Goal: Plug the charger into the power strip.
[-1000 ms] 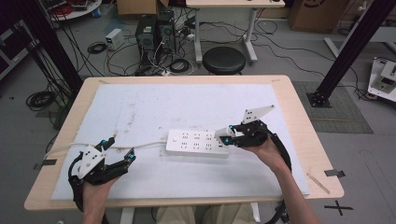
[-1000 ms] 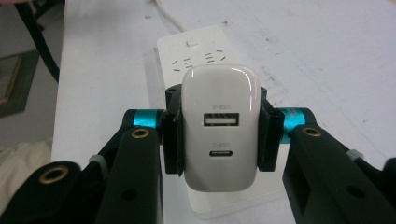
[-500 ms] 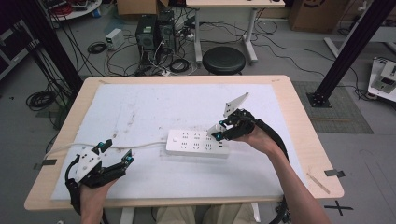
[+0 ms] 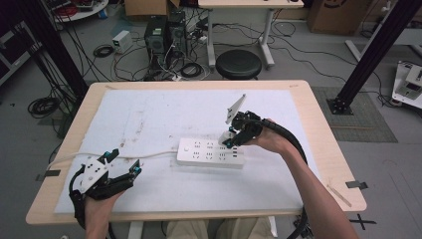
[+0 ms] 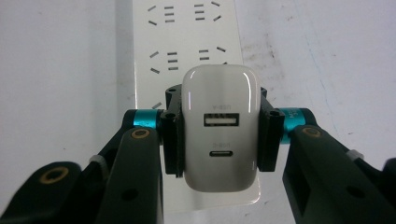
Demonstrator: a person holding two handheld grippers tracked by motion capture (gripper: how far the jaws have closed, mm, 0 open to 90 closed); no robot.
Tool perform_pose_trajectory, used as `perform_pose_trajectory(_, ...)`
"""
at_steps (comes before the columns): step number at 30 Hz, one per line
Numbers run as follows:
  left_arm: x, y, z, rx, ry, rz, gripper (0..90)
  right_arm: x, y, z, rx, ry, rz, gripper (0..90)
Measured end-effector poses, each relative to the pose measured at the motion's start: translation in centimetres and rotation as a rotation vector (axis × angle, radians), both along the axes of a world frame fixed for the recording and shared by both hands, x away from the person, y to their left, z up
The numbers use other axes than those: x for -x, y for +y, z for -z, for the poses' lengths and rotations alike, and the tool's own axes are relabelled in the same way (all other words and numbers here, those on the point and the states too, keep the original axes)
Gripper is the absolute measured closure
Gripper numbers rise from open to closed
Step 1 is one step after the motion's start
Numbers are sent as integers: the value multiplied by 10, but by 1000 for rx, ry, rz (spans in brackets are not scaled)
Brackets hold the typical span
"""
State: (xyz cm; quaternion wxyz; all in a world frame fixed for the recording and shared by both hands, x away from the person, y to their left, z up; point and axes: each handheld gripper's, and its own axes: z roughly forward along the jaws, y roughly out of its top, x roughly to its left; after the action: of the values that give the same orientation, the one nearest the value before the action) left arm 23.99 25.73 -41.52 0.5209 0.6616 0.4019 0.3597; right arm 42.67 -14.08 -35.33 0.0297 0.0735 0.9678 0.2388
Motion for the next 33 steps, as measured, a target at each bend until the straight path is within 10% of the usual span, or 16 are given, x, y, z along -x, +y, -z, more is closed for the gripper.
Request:
perform_pose_trajectory(11, 4, 2, 2, -4, 9, -8, 216, -4, 20, 0, 124, 2, -24, 631)
perform_pose_trajectory(33, 7, 2, 6, -2, 21, -3, 216, -8, 32, 6, 204, 21, -29, 631)
